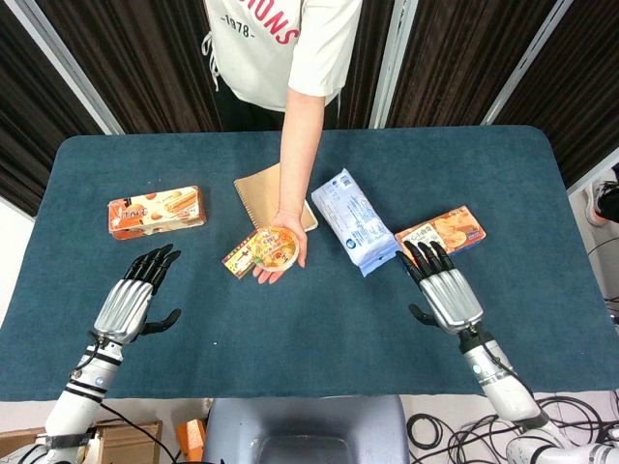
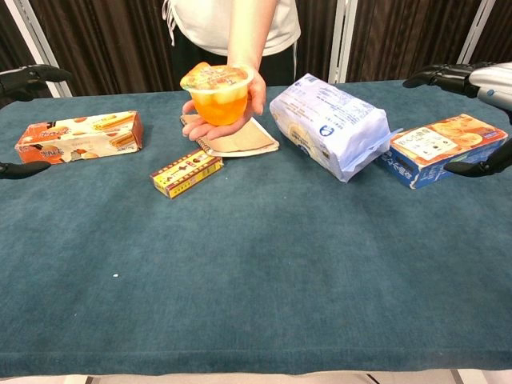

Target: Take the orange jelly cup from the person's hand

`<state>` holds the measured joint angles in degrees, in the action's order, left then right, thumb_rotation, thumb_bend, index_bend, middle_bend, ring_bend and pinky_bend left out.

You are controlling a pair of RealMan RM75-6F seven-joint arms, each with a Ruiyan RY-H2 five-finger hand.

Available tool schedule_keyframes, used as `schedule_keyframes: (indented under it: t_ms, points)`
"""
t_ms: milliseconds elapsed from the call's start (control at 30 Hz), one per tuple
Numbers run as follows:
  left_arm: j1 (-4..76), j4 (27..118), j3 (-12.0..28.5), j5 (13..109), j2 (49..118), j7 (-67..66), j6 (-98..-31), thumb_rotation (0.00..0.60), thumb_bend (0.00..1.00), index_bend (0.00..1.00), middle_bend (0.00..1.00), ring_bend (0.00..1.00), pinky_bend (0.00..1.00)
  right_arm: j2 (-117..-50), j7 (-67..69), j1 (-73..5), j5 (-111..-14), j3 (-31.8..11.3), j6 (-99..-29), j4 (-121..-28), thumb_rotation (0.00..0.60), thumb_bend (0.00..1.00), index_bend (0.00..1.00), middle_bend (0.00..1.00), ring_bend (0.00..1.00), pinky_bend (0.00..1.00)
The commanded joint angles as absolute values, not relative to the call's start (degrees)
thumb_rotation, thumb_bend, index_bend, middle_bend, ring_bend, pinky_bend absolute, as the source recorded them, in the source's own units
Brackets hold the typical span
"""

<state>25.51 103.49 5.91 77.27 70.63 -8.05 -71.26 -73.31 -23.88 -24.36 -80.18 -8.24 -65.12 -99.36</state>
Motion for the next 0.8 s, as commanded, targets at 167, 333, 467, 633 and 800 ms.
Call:
schedule_keyframes:
  t_ms: [167,333,467,633,800]
  points:
    - [26.16,103.18,6.94,78.76,72.3,-5.06,-71.25,0.6,0.31,0.0,0.0,0.0,0.11,-72.51,-23.27,-24.04,-80.88,-7.65,-66.61,-99.84,0.6,0.2,0.0,0.0,0.0,0.0]
    - [29.42,100.67,10.4,82.17,79.11,3.14,-71.48,0.6,0.31,0.0,0.0,0.0,0.12,-69.81,-20.12,-18.66,-86.02,-2.45,-73.0,-98.15,0.6,0.2,0.0,0.0,0.0,0.0]
    - [32.82,99.51,12.76,81.83,83.26,2.93,-69.53,0.6,0.3,0.0,0.0,0.0,0.12,-68.17,-16.17,-13.4,-89.15,1.62,-78.78,-93.96,0.6,0.2,0.0,0.0,0.0,0.0]
    - [37.57,98.3,15.37,76.72,88.3,-3.03,-64.94,0.6,0.29,0.0,0.0,0.0,0.12,-67.5,-11.94,-9.63,-89.82,3.32,-82.49,-90.19,0.6,0.2,0.0,0.0,0.0,0.0]
    - [40.9,93.67,17.47,72.77,92.83,-9.27,-63.88,0.6,0.28,0.0,0.0,0.0,0.12,-66.6,-10.45,-8.69,-90.26,3.6,-82.97,-89.95,0.6,0.2,0.0,0.0,0.0,0.0]
